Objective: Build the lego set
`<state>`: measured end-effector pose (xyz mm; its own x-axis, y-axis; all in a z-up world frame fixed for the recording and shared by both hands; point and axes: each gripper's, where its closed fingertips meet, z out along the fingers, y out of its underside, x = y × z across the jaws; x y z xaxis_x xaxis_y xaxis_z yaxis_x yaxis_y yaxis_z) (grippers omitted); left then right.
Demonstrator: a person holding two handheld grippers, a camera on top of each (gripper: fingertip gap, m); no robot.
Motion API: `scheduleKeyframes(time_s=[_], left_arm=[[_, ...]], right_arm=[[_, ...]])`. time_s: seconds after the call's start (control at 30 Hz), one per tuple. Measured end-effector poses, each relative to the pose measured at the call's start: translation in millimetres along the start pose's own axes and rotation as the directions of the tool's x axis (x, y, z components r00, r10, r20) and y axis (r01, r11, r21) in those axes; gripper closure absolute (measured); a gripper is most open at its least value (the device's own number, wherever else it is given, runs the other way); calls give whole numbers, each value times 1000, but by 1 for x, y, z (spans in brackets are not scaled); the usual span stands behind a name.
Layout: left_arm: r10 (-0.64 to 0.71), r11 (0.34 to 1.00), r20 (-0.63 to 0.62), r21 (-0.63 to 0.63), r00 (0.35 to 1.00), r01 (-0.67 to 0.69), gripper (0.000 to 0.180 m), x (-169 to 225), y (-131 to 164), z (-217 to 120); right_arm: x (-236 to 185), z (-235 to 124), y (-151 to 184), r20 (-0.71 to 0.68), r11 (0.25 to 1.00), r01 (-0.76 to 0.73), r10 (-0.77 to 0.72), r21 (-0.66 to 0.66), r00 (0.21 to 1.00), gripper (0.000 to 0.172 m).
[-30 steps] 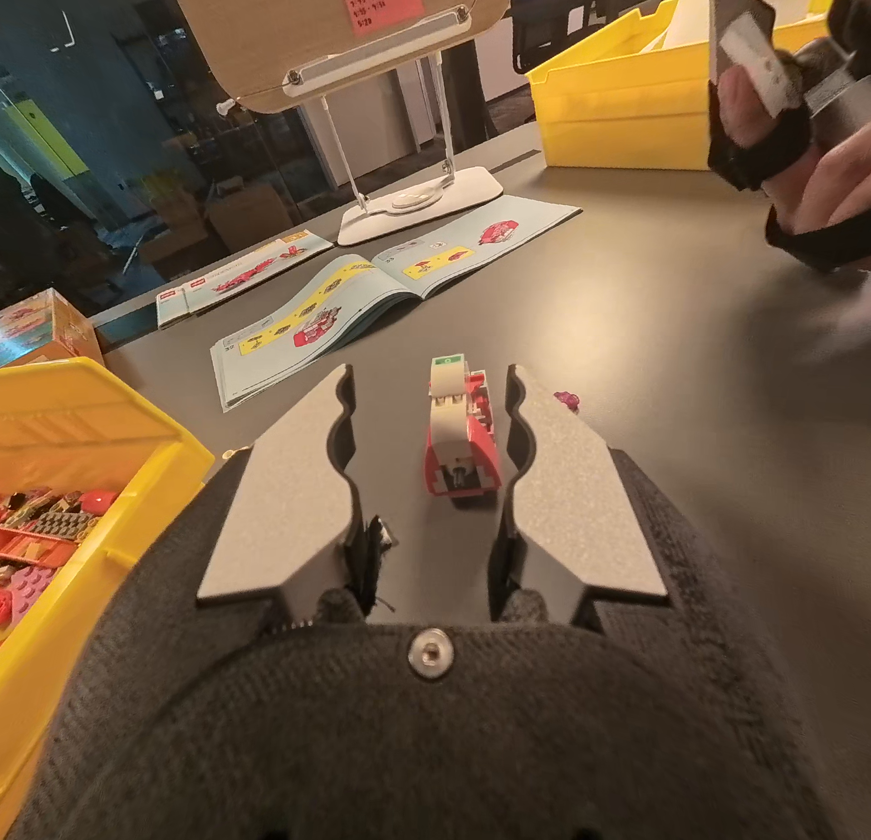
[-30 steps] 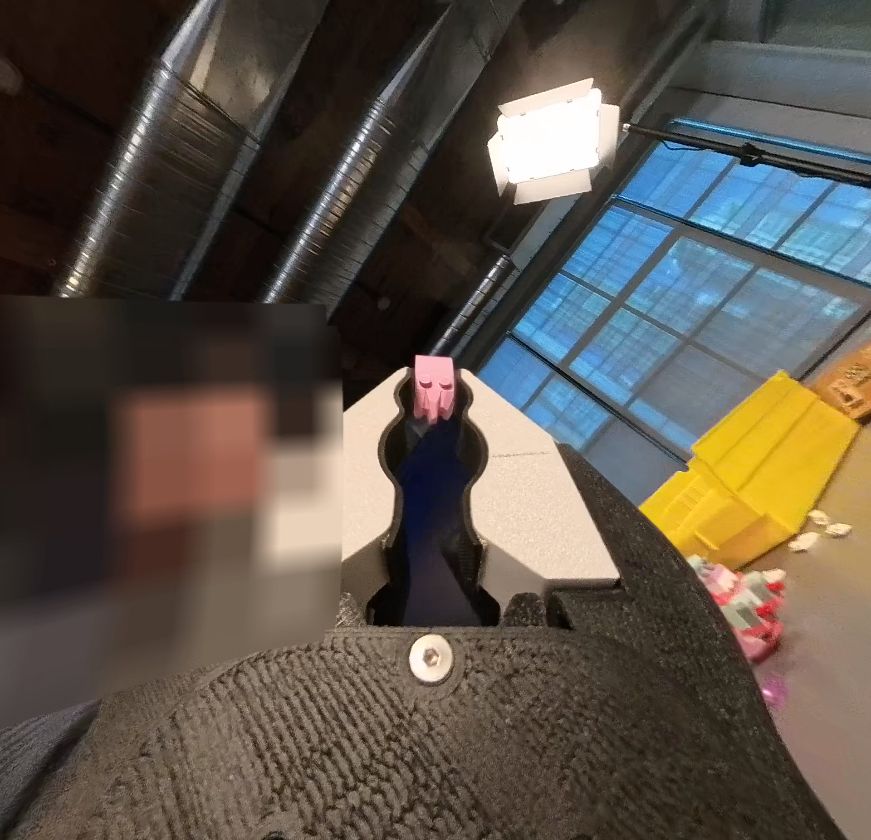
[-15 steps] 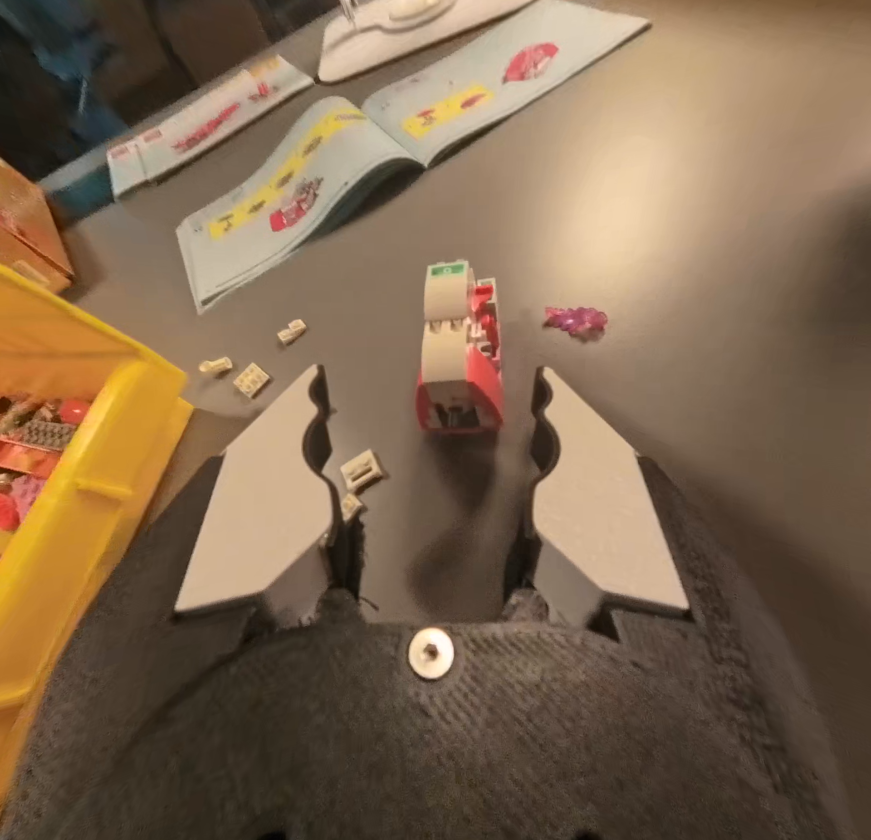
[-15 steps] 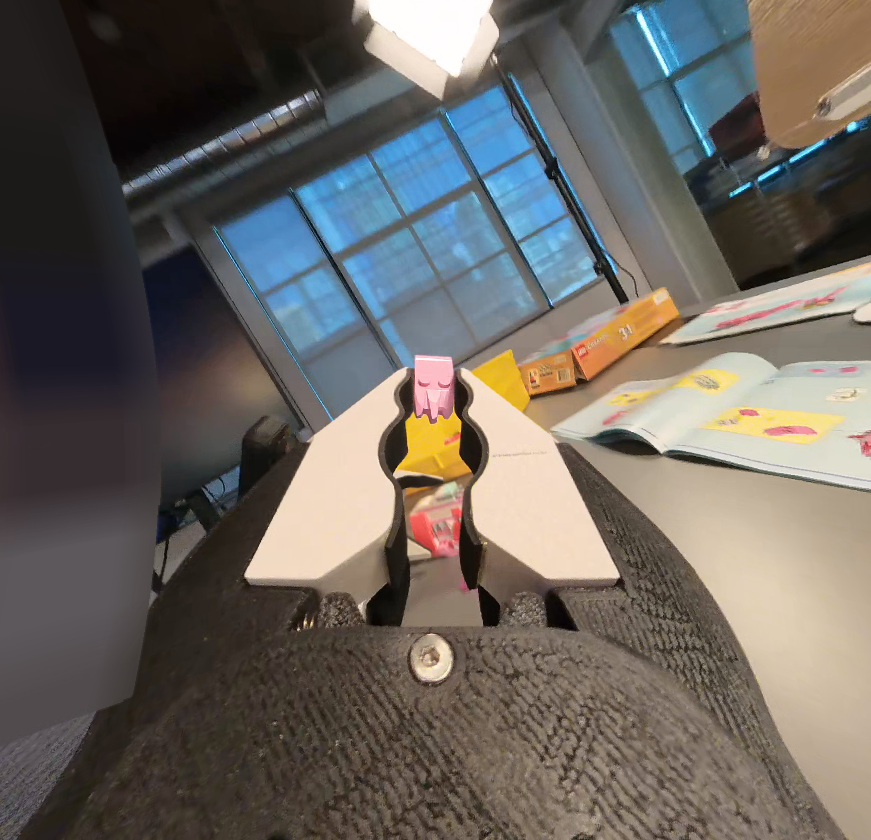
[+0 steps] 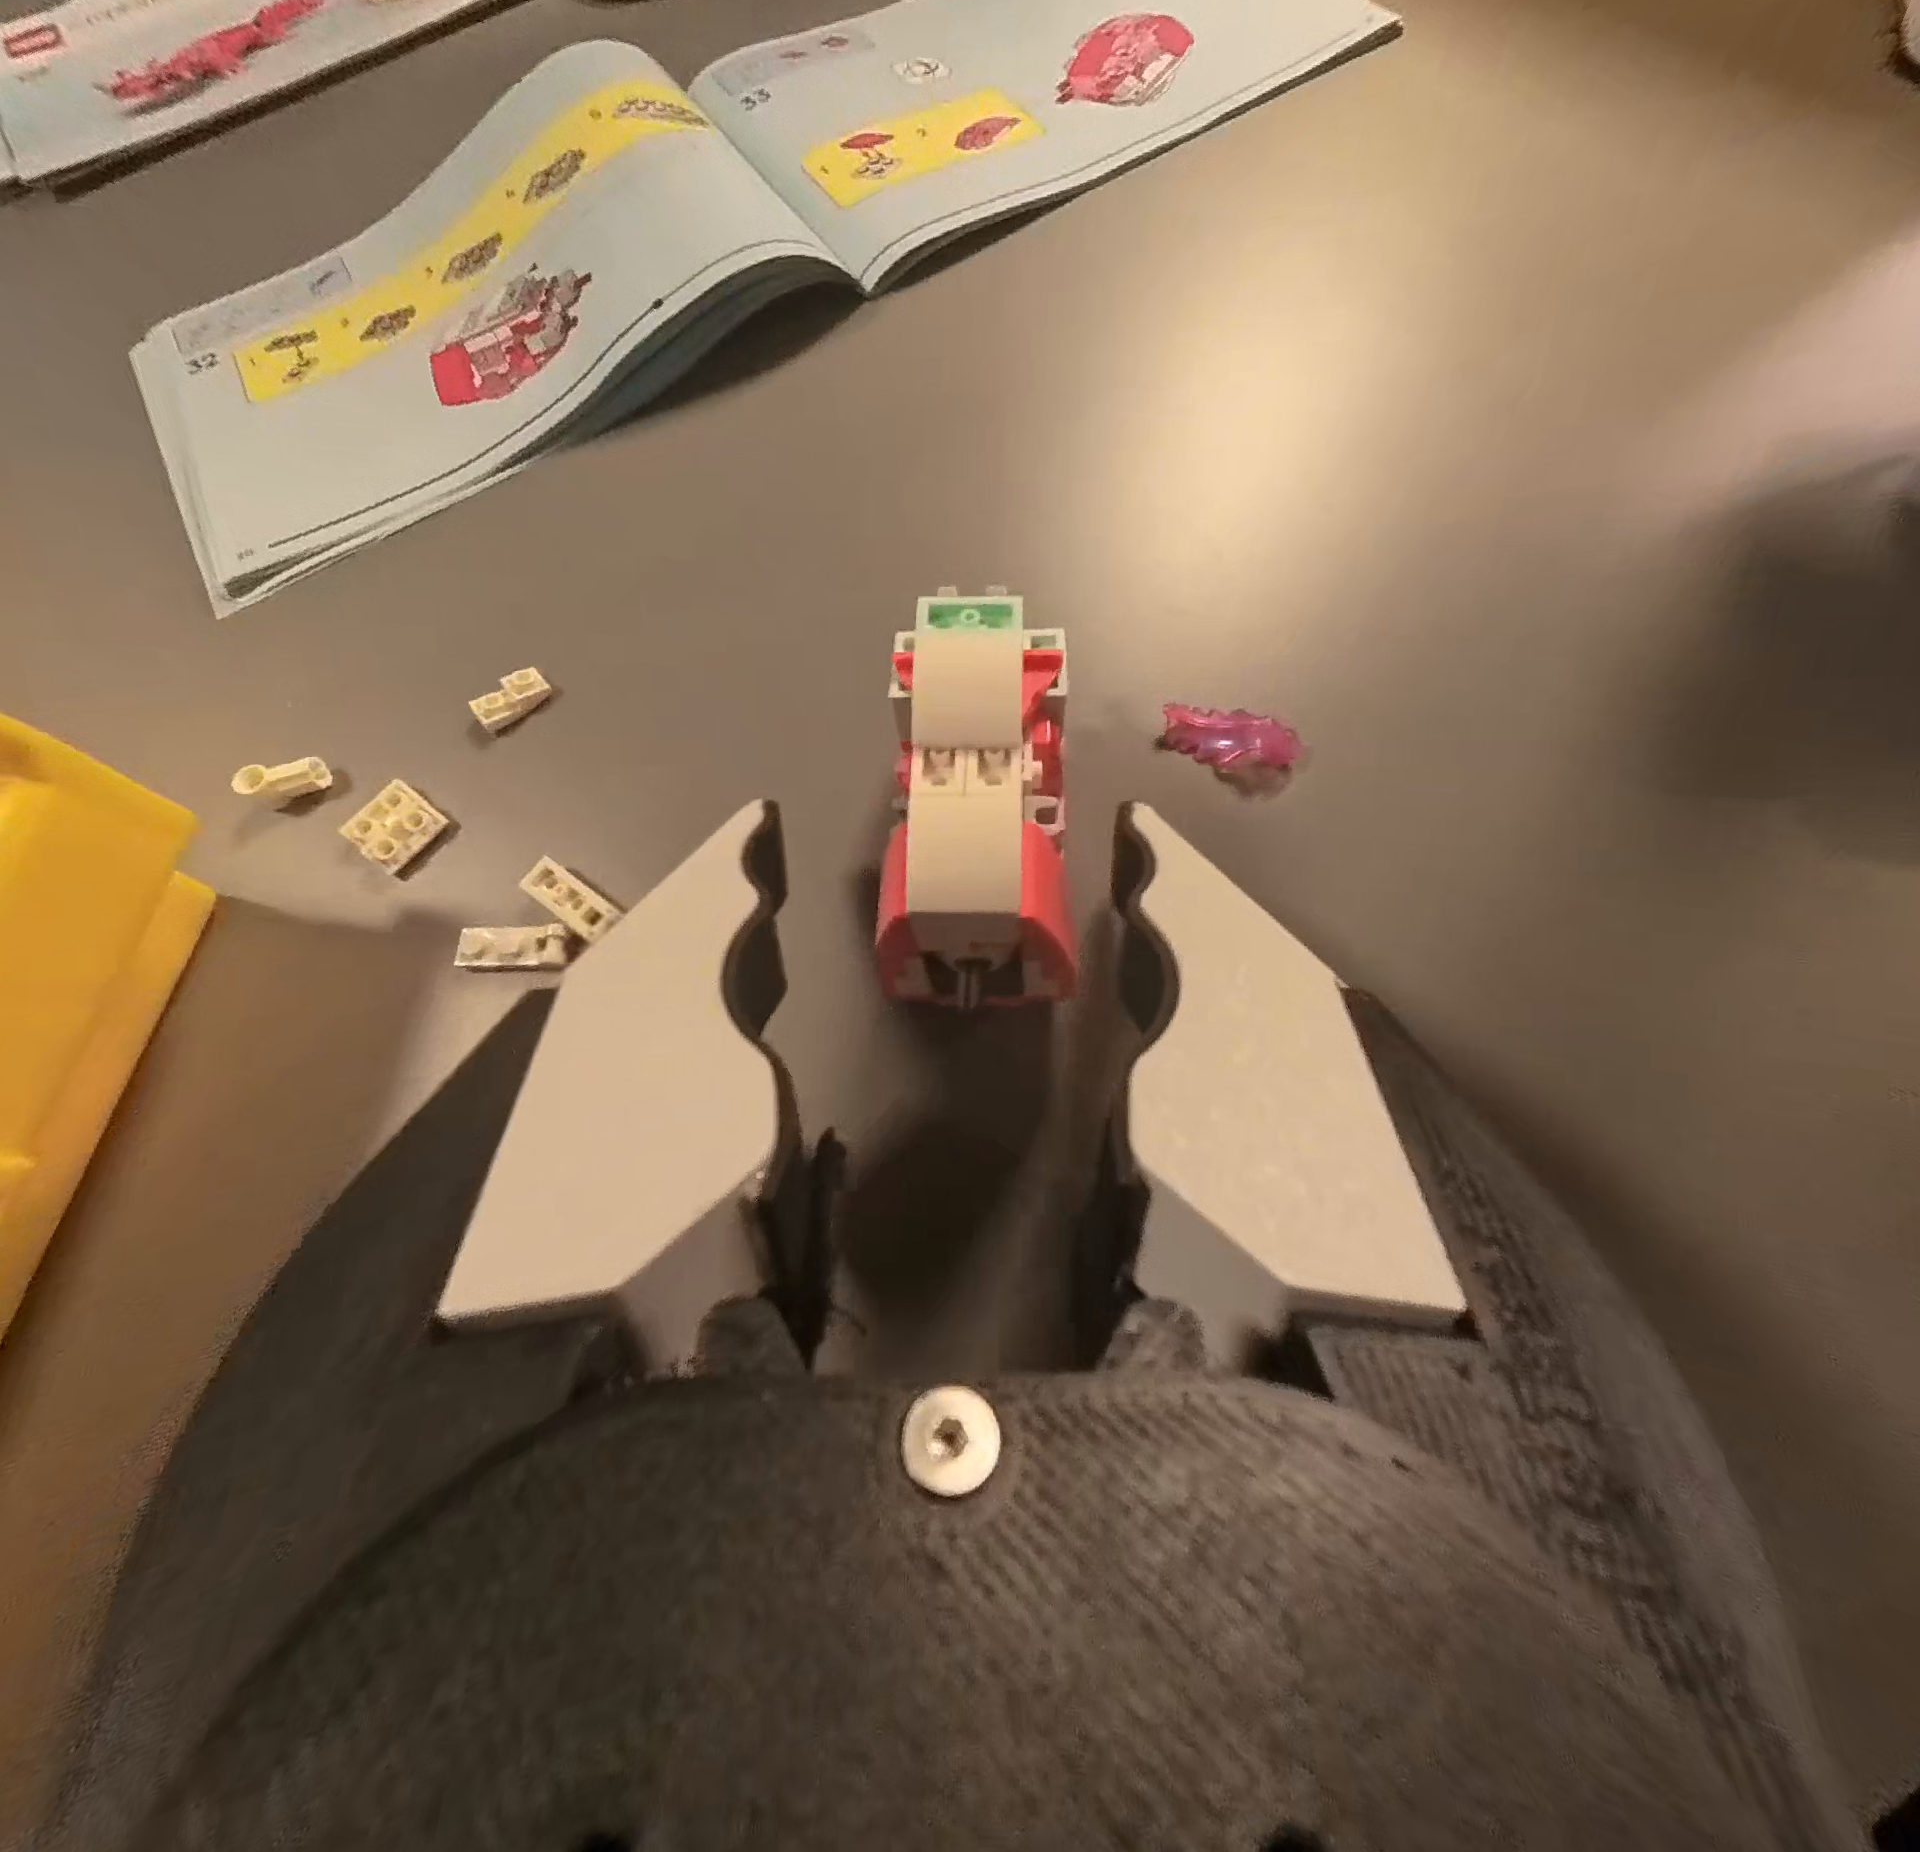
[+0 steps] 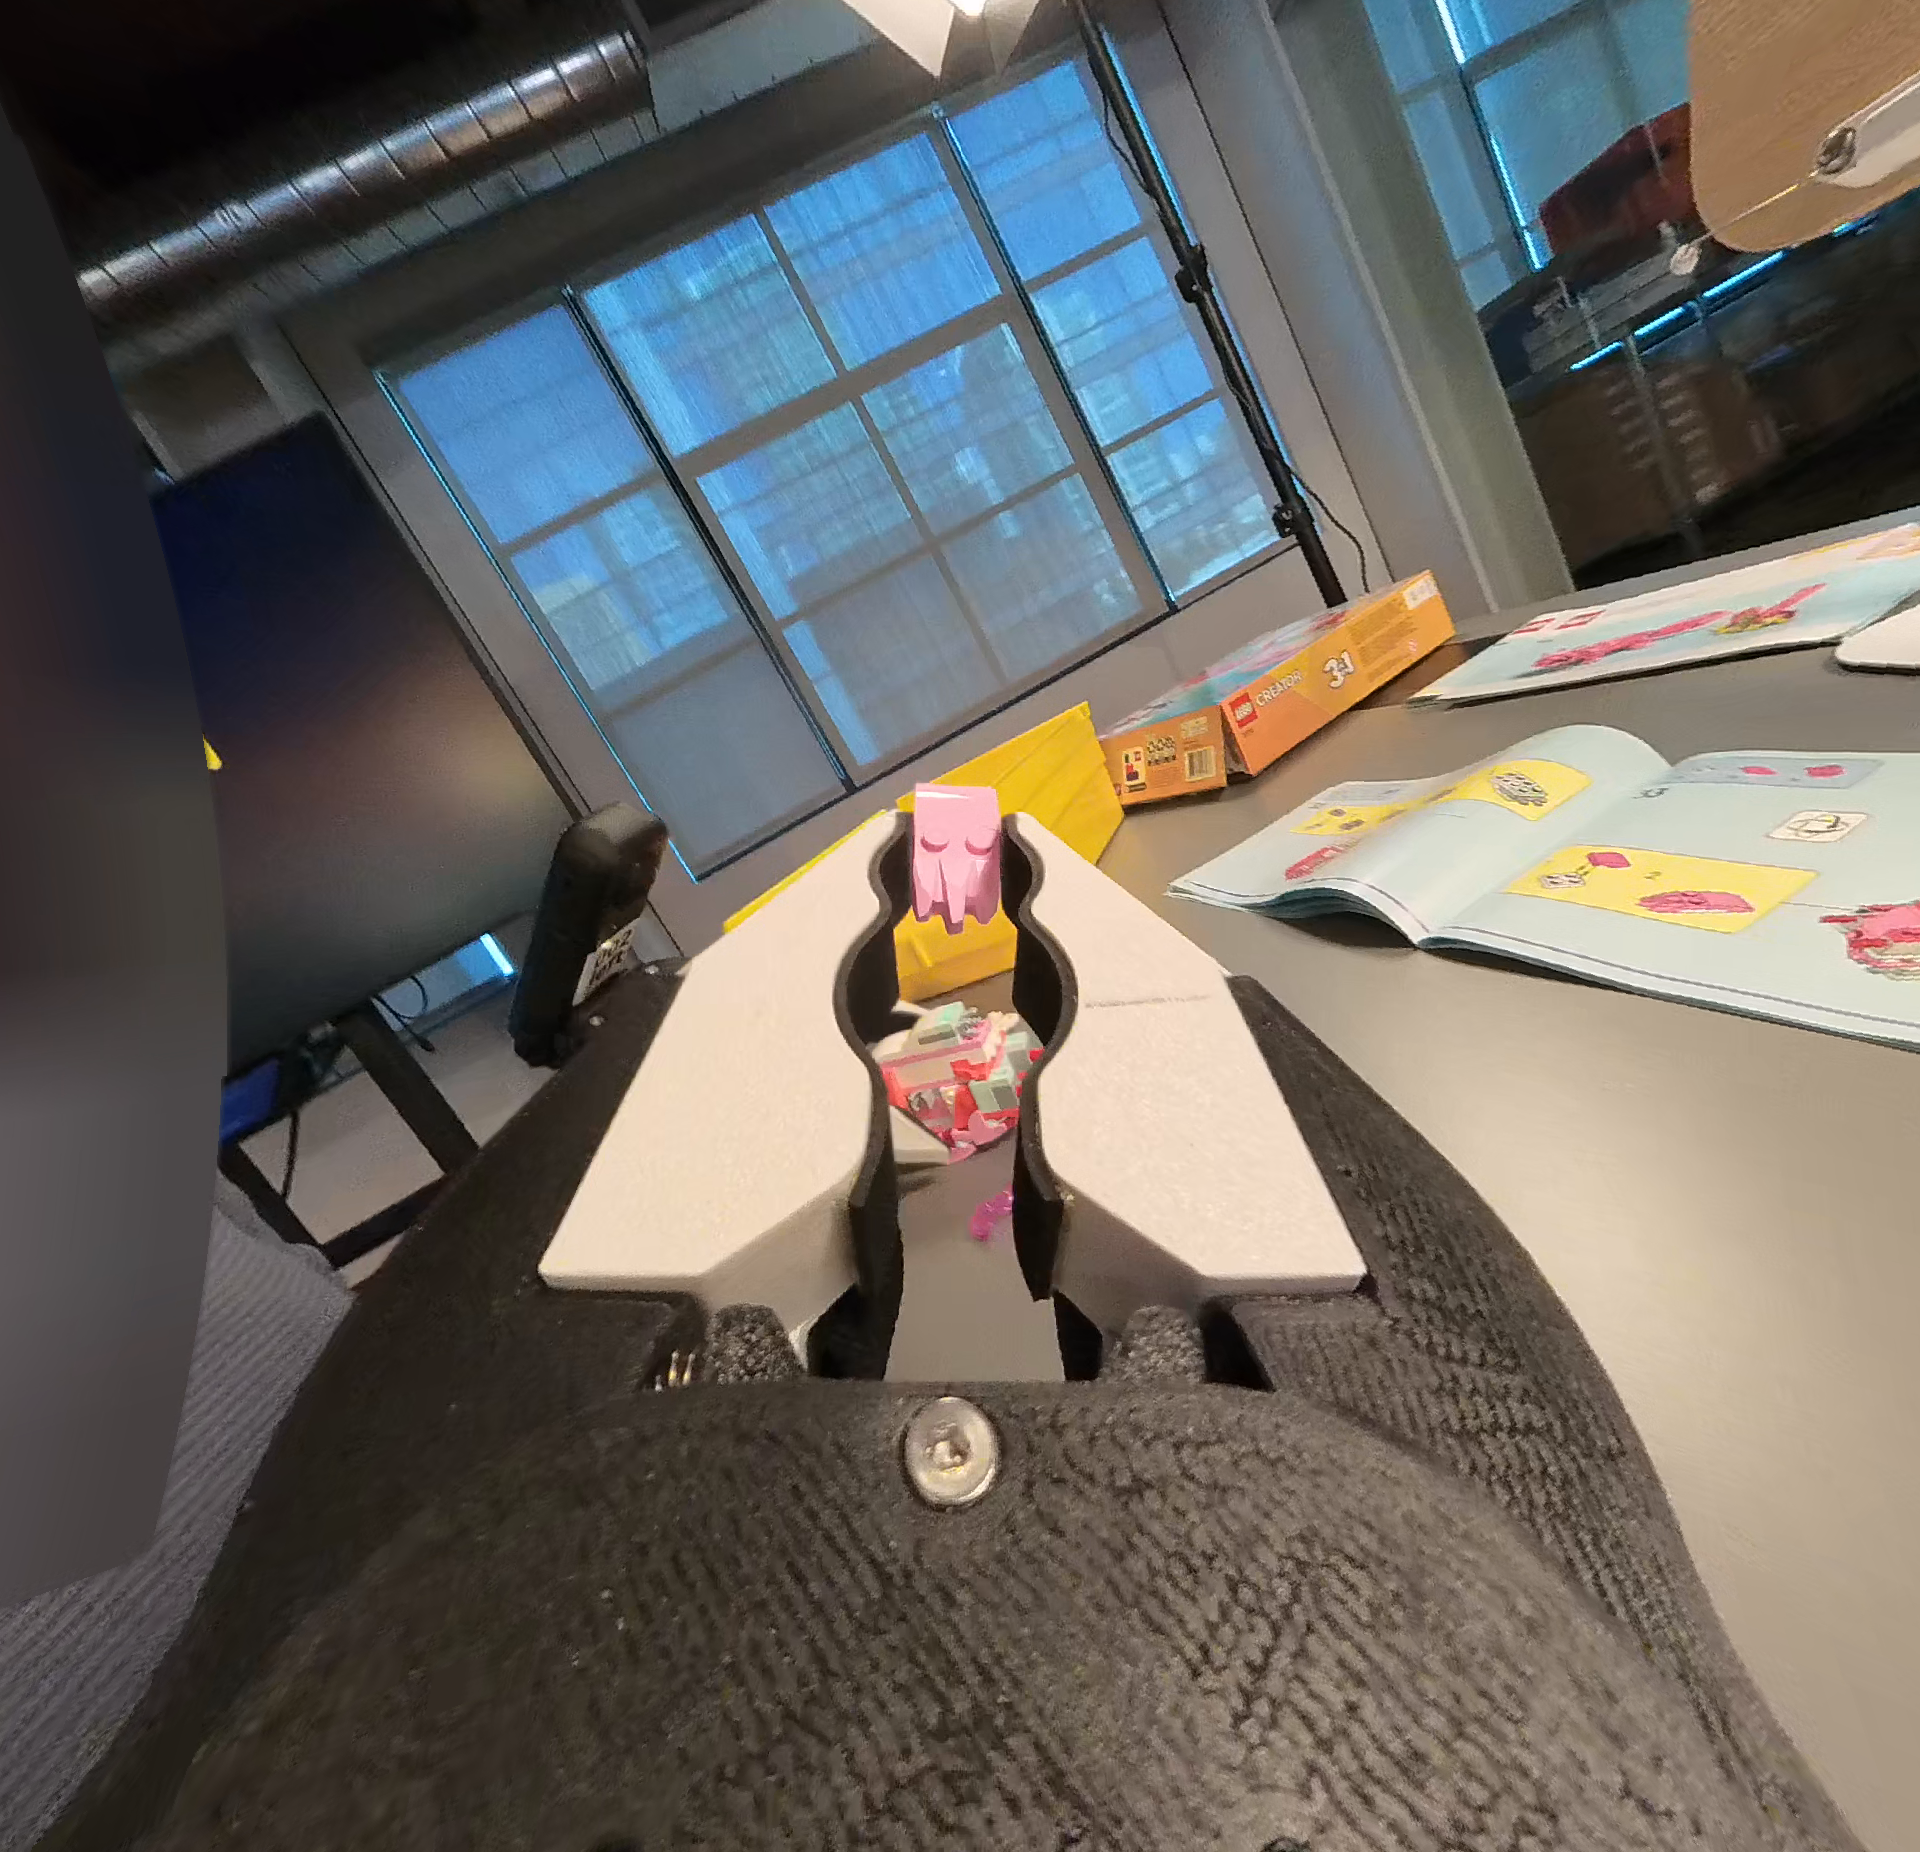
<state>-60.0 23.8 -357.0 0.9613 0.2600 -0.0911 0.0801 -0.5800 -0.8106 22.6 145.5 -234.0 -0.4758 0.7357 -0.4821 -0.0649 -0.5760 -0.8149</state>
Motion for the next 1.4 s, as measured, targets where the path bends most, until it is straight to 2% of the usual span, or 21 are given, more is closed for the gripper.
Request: scheduleKeyframes(time_s=[0.13,0.27,0.43,0.63,0.87,1.03,1.13,1.4], left_arm=[[-14,1000,-49,12,999,14,144,4,0,-2],[10,1000,-43,27,999,-9,145,4,-2,-4],[47,990,-27,135,999,-43,146,2,-15,-16],[16,971,-73,239,997,2,147,3,-30,-29],[44,966,-44,258,998,-31,147,2,-33,-33],[105,967,0,234,994,-102,147,0,-29,-29],[111,973,-16,206,994,-105,147,2,-20,-27],[106,993,32,43,994,-107,147,-9,16,-33]], right_arm=[[0,0,2,-6,1000,10,-11,-12,1000,157],[0,-1,2,-9,1000,19,-19,-18,1000,157],[1,-3,0,-21,999,47,-47,-7,999,157],[0,-5,0,-21,998,56,-57,-15,998,157],[1,-5,3,-23,998,63,-63,-28,998,156],[1,-5,4,-30,996,78,-79,-33,996,157],[2,-5,5,-35,995,87,-88,-38,995,157],[0,-5,5,-32,995,88,-89,-39,996,157]])
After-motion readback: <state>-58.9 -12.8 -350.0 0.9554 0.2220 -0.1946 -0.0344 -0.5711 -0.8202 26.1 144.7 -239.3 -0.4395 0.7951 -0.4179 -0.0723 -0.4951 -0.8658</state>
